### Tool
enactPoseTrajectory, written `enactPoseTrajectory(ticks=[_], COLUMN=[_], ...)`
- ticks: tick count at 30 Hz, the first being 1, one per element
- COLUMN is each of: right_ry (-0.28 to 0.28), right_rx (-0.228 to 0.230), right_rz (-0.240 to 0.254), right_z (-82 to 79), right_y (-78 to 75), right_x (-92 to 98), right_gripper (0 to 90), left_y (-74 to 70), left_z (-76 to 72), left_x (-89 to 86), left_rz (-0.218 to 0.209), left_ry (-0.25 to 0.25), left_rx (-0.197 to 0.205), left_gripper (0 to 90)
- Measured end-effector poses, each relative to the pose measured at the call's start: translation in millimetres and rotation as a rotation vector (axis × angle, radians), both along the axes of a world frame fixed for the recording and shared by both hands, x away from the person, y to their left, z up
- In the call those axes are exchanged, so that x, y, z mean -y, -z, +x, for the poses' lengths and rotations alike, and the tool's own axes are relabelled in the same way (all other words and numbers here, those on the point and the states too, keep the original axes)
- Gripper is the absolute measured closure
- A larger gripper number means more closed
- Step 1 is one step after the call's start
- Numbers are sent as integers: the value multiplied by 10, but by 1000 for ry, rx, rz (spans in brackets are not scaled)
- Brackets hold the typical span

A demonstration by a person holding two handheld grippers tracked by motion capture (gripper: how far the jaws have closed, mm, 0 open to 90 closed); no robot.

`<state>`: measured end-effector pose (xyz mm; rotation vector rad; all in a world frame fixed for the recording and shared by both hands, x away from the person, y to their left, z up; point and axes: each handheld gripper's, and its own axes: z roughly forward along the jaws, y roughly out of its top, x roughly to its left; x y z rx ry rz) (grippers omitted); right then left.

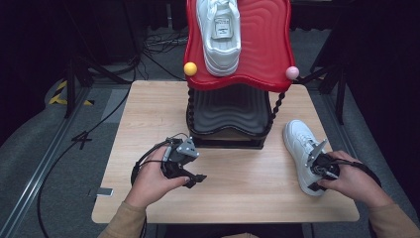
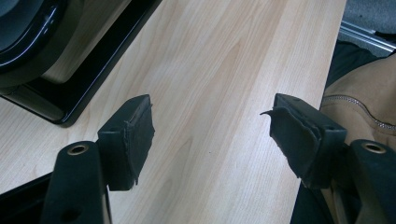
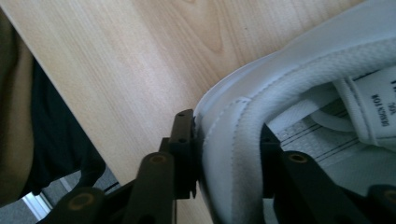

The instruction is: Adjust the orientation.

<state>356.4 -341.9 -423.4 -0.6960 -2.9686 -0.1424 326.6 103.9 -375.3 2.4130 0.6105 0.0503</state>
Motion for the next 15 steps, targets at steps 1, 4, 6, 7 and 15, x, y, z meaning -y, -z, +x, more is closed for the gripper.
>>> enactPoseTrajectory(ticks=[1, 4, 6, 7, 15], right_ry=[-5, -1, -1, 4, 33], right_rx=[-8, -30, -41, -46, -19], right_rz=[-3, -5, 4, 7, 49], right_z=[1, 17, 31, 34, 18], right_y=[6, 7, 8, 6, -46], right_x=[-3, -7, 0, 5, 53], right_gripper=[729, 758, 765, 769, 780], left_y=[0, -2, -7, -8, -3], left_z=[1, -2, -2, -2, 9], left_x=[-3, -12, -19, -23, -46], left_rz=[0, -3, -4, -6, -10], left_ry=[-1, -4, -3, -4, -14], left_rx=[0, 0, 1, 1, -2], left_gripper=[309, 309, 309, 309, 309])
